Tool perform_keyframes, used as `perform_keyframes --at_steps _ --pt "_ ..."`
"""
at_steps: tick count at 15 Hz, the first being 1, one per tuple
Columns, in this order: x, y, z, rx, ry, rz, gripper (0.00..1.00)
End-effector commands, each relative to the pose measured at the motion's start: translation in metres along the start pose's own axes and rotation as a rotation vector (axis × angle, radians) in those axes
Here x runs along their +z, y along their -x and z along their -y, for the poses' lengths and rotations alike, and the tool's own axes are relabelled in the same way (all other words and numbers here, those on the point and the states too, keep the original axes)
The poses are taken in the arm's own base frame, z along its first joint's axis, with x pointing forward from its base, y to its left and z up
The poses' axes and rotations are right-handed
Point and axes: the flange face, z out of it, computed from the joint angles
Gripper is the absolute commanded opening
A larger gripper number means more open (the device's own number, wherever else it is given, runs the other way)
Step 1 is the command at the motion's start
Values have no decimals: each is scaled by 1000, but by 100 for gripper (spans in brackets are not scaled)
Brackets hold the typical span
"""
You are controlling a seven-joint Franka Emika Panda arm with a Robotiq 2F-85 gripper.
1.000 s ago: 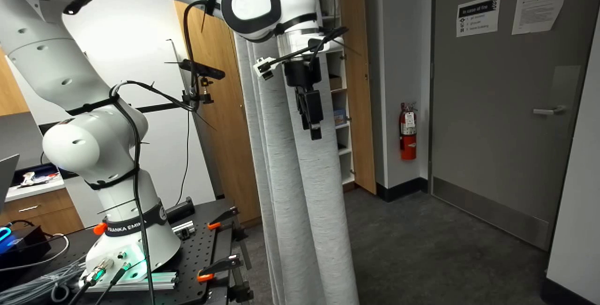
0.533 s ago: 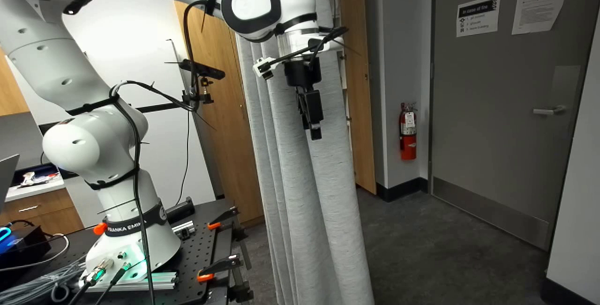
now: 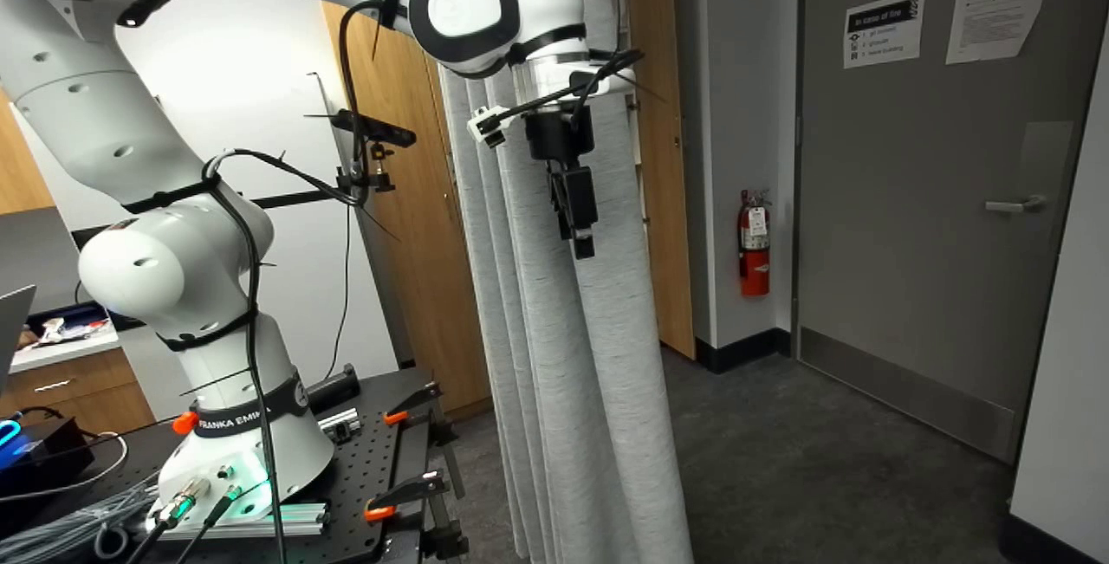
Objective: Slide the curtain to close
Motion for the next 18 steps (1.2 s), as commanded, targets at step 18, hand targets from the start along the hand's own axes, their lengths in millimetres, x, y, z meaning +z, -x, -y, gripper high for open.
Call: perform_keyframes --at_steps 18 --pt "-10 -11 88 -384 48 -61 100"
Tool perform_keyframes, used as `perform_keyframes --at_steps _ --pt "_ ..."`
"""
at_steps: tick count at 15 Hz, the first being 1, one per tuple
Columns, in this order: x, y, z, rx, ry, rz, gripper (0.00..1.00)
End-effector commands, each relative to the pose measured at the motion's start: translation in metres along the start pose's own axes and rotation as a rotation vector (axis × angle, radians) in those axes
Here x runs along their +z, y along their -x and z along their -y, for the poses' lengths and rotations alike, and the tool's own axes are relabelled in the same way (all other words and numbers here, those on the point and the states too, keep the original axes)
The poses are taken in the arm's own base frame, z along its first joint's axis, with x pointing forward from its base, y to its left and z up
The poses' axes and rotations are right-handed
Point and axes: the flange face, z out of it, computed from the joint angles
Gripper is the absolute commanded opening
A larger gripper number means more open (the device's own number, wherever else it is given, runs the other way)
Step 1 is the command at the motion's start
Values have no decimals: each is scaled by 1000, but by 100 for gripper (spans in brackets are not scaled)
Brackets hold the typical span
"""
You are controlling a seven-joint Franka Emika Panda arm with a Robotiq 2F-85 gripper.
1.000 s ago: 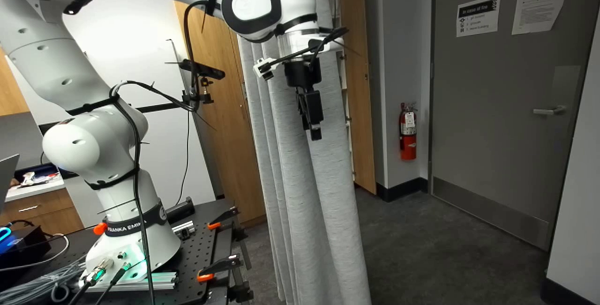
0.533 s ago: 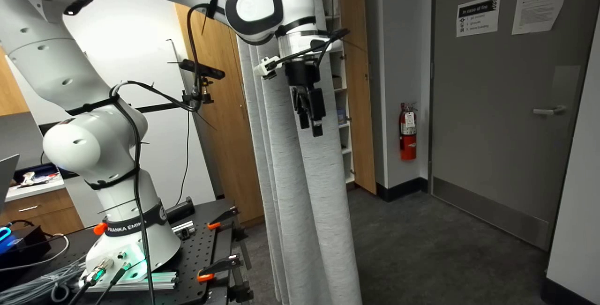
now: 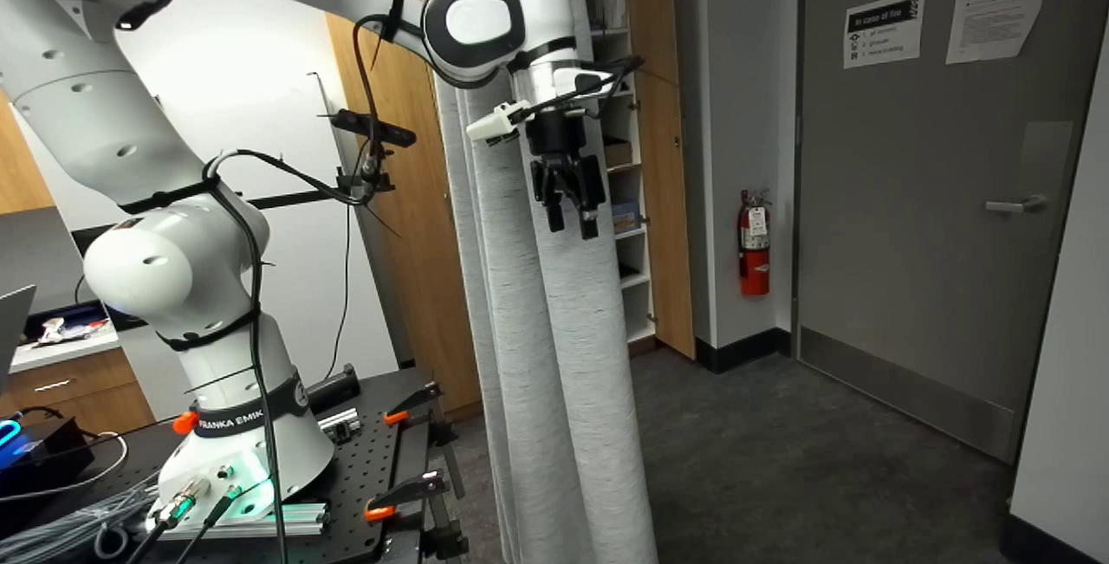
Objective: Slide the curtain to close
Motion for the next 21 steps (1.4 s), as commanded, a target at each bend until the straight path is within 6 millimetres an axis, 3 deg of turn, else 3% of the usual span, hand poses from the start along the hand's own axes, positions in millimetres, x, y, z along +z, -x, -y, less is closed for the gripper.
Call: perform_keyframes --at_steps 1,6,11,21 --pt "-14 -8 17 -88 10 -64 100" --pt "-25 -15 44 -183 -5 -119 100" --pt "-23 -15 63 -253 -32 -104 100" --pt "-23 -17 70 -429 -69 -124 100"
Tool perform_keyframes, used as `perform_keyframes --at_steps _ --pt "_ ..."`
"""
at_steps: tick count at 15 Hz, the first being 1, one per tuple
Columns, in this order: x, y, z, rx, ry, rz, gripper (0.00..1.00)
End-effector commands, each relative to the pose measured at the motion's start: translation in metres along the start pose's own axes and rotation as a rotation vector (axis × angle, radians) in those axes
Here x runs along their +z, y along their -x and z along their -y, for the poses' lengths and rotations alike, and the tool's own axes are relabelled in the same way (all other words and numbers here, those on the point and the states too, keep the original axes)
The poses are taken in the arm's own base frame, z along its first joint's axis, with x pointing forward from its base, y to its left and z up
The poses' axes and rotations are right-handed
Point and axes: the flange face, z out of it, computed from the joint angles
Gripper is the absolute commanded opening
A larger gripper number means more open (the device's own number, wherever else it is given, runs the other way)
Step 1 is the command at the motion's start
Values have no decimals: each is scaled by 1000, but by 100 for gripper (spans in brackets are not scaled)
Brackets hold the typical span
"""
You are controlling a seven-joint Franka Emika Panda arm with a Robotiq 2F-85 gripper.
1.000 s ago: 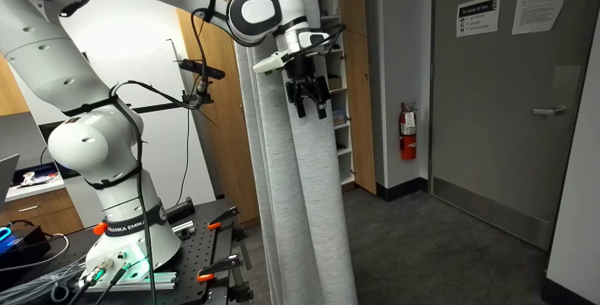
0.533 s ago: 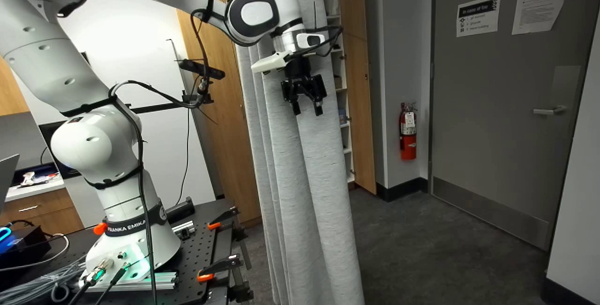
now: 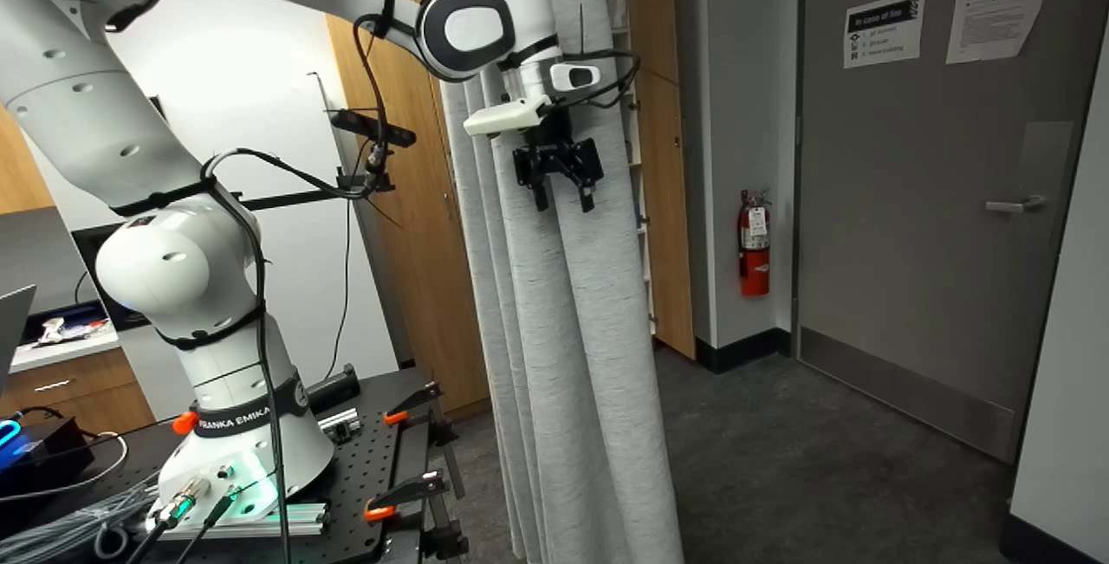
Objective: Slide the curtain to close
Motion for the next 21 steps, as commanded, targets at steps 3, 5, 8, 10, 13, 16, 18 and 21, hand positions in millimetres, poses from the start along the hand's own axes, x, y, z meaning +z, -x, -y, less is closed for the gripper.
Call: perform_keyframes --at_steps 3,5,8,10,13,16,18,21 --pt "0 0 0 -38 -1 2 100" --pt "0 0 0 -45 -1 2 100" --pt "1 -2 0 -61 -6 4 100" --pt "3 -8 6 -68 -31 -24 100" --pt "2 -19 16 -36 -95 -97 100" --pt "-4 -30 27 19 -155 -185 100" --pt "-8 -35 33 51 -167 -239 100" --pt "-12 -38 41 72 -158 -312 100"
